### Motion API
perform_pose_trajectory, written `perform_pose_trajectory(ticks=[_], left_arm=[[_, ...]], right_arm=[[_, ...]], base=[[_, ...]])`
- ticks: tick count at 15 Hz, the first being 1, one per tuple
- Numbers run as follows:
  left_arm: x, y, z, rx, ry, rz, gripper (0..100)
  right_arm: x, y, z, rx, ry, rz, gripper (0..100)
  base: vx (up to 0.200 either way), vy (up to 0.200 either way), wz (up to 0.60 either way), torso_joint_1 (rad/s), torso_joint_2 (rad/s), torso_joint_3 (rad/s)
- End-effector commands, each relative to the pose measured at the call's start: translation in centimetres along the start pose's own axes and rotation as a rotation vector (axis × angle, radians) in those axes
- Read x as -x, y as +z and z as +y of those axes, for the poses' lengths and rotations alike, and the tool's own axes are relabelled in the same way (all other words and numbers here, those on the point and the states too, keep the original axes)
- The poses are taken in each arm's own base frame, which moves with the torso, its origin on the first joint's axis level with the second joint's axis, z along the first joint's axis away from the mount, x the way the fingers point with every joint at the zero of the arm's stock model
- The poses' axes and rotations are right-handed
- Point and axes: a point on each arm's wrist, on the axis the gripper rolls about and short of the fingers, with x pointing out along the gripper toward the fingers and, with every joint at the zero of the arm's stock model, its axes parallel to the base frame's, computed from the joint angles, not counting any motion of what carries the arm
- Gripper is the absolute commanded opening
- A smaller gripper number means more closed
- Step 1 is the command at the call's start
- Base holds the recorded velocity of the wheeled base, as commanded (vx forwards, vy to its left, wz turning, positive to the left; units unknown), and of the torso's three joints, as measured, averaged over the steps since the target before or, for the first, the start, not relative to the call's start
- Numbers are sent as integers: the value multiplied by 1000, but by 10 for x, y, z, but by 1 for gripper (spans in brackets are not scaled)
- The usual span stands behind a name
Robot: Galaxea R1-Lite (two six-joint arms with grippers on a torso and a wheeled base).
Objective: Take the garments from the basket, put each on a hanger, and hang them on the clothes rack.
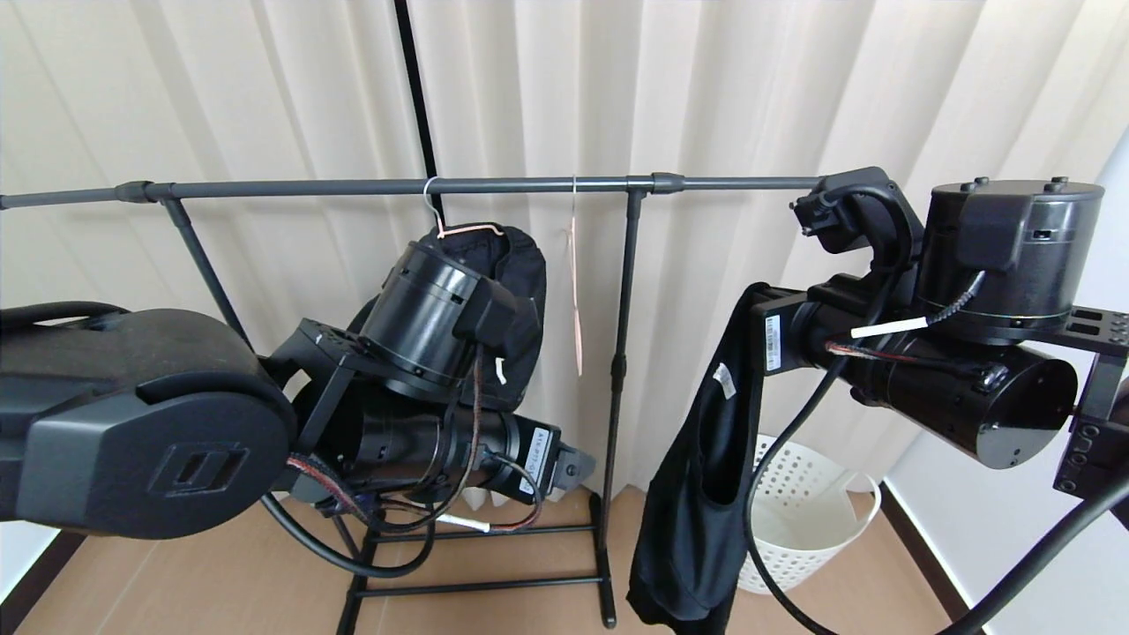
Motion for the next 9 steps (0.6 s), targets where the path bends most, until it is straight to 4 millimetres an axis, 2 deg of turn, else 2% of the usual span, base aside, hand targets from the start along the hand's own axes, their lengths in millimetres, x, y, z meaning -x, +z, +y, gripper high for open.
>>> perform_pose_trajectory(ticks=[1,9], left_arm=[[0,0,1,1,17,-7,100],[-16,8,-1,19,63,-77,100]], right_arm=[[-1,-2,0,3,-2,6,0],[-2,-2,0,3,-2,7,0]], base=[[200,0,0,2,2,7],[200,0,0,4,1,1]])
